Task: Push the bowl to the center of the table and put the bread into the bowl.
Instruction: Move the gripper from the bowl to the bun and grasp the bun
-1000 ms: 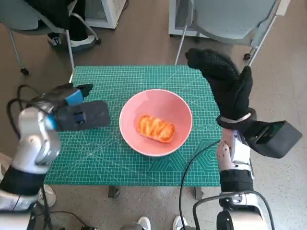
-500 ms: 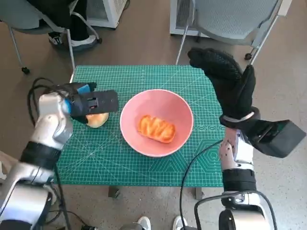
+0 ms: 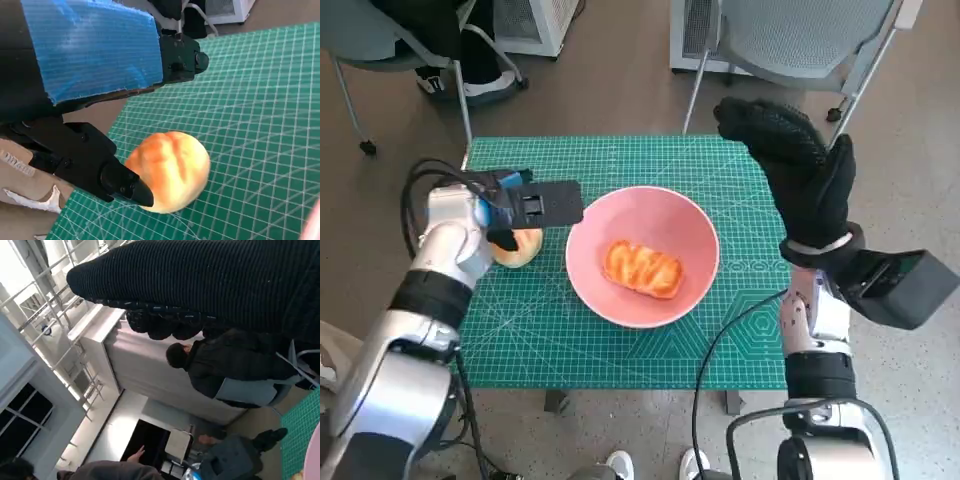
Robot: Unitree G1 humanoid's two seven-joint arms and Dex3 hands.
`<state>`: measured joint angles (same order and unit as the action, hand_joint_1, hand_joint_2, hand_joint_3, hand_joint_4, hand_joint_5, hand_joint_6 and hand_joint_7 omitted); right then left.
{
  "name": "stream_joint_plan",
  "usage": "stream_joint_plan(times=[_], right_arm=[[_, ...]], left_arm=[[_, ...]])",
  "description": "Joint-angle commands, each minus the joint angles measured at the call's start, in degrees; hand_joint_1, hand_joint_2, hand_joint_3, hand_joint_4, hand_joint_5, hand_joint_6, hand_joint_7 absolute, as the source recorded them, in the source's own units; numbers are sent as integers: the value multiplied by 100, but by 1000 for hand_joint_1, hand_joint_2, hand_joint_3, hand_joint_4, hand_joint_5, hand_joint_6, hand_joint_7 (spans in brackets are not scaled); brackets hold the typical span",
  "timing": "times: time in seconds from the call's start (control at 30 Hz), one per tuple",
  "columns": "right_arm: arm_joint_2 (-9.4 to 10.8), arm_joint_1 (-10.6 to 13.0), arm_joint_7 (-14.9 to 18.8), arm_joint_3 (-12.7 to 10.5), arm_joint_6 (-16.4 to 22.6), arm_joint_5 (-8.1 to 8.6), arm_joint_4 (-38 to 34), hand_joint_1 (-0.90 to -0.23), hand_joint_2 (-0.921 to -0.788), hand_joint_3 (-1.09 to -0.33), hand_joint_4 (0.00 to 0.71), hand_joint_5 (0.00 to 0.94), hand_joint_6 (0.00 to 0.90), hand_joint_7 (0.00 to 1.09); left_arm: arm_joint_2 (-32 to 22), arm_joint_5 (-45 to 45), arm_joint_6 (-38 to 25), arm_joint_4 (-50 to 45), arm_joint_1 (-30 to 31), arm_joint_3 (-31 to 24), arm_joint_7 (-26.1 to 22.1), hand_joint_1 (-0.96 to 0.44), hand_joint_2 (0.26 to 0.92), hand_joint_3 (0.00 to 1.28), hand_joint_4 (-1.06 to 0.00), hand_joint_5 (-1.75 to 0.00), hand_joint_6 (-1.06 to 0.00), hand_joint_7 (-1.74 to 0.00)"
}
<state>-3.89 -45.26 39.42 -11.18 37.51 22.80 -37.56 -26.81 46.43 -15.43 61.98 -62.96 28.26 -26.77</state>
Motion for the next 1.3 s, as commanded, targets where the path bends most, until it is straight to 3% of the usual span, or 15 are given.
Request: stream_joint_plan(times=[0.03,1.3], right_arm=[[0,159,16,2,-8,15,12,-705,-921,-902,107,5,-1,414],[-88,179,127,-25,-90,163,89,-690,-921,-903,110,3,-1,416]], left_arm=[[89,-49,144,347,-234,89,207,-252,673,0,1,1,-88,0],[425,-121,217,1258,-283,352,336,-276,679,2,1,1,-84,-1]])
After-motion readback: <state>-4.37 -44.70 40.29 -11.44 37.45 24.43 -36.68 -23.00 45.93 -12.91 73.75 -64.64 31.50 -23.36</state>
